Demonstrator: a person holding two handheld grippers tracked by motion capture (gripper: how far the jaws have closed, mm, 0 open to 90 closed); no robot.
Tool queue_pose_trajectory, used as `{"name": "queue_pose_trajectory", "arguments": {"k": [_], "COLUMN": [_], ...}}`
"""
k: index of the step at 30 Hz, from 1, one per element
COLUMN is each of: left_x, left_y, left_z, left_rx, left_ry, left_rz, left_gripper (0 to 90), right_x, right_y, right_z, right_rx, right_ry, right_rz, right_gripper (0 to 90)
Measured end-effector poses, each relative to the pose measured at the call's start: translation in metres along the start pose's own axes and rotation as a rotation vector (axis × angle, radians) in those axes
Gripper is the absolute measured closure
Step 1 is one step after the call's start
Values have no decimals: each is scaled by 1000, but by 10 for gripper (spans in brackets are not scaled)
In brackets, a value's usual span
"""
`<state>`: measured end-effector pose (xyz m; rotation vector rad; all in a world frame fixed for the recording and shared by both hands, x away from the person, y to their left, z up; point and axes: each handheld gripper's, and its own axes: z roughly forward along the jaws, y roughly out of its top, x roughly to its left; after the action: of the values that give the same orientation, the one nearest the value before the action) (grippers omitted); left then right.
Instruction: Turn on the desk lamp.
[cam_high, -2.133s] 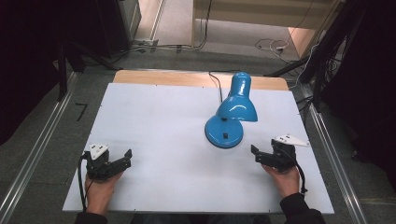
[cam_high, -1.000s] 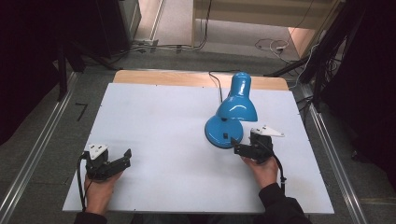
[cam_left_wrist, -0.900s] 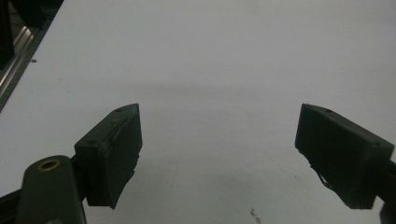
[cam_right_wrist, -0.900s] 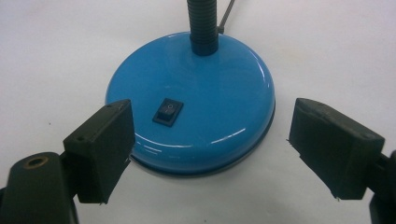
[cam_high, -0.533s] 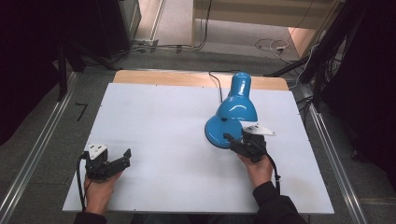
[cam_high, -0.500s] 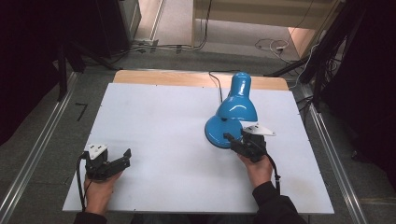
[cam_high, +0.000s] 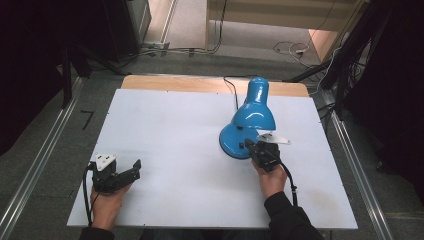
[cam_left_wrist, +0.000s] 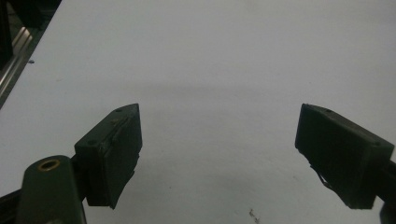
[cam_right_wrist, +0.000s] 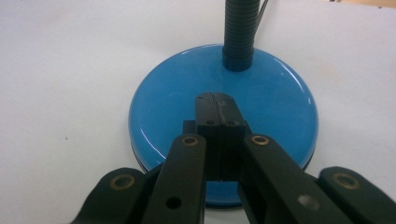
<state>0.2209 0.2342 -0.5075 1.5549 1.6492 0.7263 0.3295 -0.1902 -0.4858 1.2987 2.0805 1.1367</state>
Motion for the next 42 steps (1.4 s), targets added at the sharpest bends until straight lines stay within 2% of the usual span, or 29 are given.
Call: {"name": "queue_pose_trajectory", "arguments": {"k": [27,42], "left_x": [0,0], "left_y": [0,0], "left_z": [0,0], "left_rx": [0,0], "left_ry": [-1,-2], "left_rz": [-1,1], "left_gripper": [156,156], "right_x": [4,8], "right_y": [-1,-3], "right_z": [12,13], "right_rx": [48,32], "right_ry": [13,-5], "right_rz": [11,-12], "right_gripper": [877,877]}}
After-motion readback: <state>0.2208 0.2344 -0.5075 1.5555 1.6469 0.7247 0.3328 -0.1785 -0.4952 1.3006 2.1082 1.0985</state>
